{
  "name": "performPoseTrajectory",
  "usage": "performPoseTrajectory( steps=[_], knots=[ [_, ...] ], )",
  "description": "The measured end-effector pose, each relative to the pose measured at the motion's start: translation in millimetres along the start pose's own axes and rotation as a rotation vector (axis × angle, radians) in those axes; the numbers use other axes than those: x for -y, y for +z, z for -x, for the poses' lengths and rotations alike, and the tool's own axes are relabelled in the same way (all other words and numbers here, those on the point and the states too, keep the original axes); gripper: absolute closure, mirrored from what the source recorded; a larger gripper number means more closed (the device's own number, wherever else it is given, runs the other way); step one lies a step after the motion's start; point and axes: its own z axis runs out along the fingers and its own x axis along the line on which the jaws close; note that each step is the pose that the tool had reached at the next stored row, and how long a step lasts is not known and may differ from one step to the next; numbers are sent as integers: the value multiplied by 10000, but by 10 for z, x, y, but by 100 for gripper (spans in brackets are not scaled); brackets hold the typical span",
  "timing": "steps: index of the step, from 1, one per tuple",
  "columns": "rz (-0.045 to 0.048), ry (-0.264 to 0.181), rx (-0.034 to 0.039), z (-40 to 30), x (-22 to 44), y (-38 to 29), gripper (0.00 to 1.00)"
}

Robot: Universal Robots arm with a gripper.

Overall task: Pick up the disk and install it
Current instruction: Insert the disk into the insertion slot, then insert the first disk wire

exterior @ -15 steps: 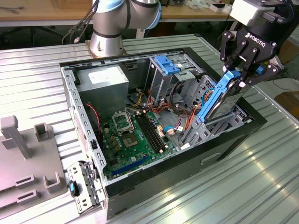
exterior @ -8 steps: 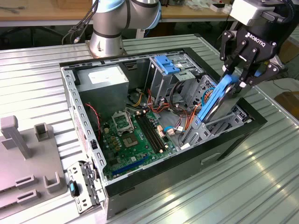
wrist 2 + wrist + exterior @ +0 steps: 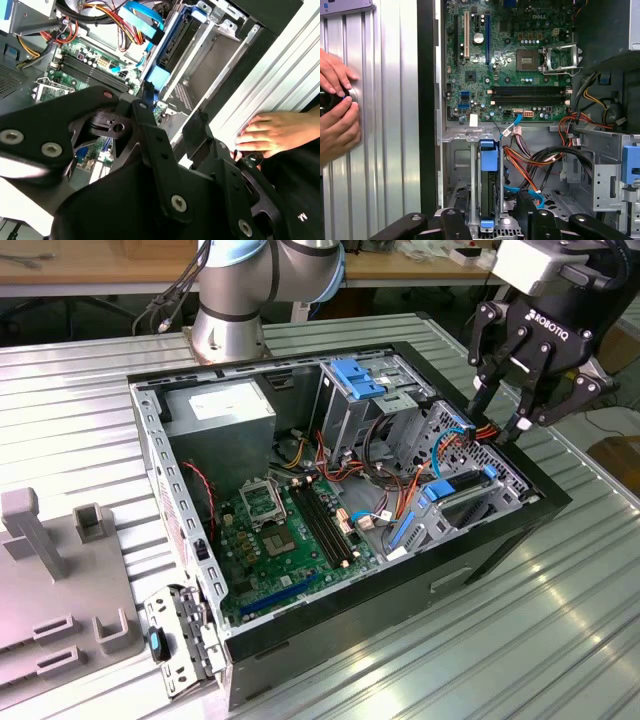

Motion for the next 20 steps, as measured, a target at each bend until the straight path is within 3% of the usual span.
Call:
performPoseTrajectory(
  steps=[2, 3, 4, 5, 7, 13, 20],
  knots=[
    [0, 1, -1, 0, 28, 3, 51],
    [0, 0, 1, 0, 63, 9, 64],
    [0, 0, 0, 0, 97, 13, 64],
    [0, 0, 0, 0, 127, 17, 76],
    [0, 1, 0, 1, 192, 31, 88],
    [3, -1, -1, 2, 452, 86, 89],
    [3, 0, 0, 3, 475, 88, 89]
  ],
)
